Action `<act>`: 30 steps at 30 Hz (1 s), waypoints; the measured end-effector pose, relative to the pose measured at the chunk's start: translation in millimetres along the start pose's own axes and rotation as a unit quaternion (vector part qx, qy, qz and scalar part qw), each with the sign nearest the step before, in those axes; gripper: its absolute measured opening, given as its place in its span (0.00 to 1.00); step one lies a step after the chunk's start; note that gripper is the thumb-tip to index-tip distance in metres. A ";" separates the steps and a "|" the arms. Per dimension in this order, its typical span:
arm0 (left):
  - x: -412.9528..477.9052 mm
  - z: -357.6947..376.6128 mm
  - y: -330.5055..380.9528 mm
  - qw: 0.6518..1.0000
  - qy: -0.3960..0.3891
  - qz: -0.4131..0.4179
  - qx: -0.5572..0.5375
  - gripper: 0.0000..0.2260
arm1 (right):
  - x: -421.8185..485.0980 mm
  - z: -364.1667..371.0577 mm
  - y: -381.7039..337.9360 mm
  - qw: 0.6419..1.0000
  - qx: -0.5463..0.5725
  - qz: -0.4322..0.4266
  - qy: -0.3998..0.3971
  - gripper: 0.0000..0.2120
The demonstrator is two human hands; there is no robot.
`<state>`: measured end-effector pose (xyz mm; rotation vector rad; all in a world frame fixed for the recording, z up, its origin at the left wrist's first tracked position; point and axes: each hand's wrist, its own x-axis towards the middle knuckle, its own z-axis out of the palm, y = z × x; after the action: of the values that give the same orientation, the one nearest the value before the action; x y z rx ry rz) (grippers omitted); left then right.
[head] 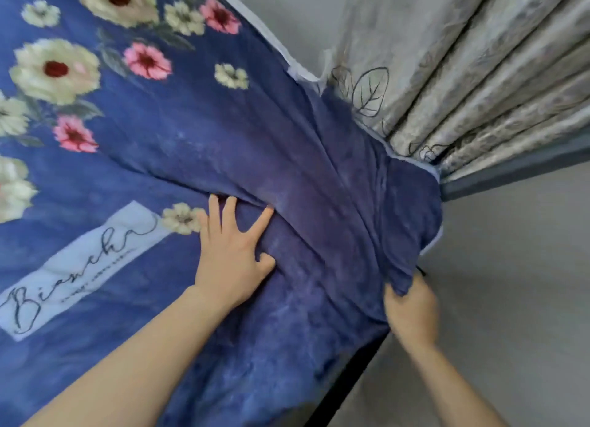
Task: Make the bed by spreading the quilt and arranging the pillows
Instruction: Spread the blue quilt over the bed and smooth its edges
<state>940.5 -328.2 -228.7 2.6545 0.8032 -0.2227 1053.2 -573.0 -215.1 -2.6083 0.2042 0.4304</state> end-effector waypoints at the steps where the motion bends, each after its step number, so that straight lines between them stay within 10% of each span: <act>1: 3.3 0.8 2.7 1.000 -0.007 -0.008 0.011 0.34 | 11.9 14.1 -2.9 1.000 0.006 0.015 -0.026 0.11; 5: 18.9 -11.0 4.2 0.996 -0.046 -0.010 0.082 0.36 | 43.9 38.5 -52.2 0.997 -0.031 0.046 0.056 0.29; 9: 29.0 -29.1 5.8 0.992 -0.088 0.001 0.087 0.35 | 24.3 13.2 -99.3 0.965 -0.010 -0.194 0.175 0.33; 13: 44.1 -46.0 8.6 0.989 -0.127 0.002 0.079 0.33 | 46.9 4.4 -133.0 0.925 -0.070 -0.370 0.051 0.24; 20: 54.1 -55.0 5.5 0.981 -0.176 0.013 0.079 0.32 | 126.5 21.7 -171.8 0.989 0.021 -0.065 -0.129 0.43; 25: 76.0 -63.3 10.6 0.972 -0.212 0.020 0.094 0.28 | 142.6 23.8 -193.2 0.980 -0.048 0.023 -0.190 0.21; 30: 104.5 -79.5 13.2 0.958 -0.269 0.034 0.090 0.21 | 135.7 7.6 -198.1 0.981 0.194 0.007 0.006 0.11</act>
<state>1037.9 -255.4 -177.4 2.5743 0.5258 -0.9890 1222.1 -405.7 -180.0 -2.2288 0.2794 0.3403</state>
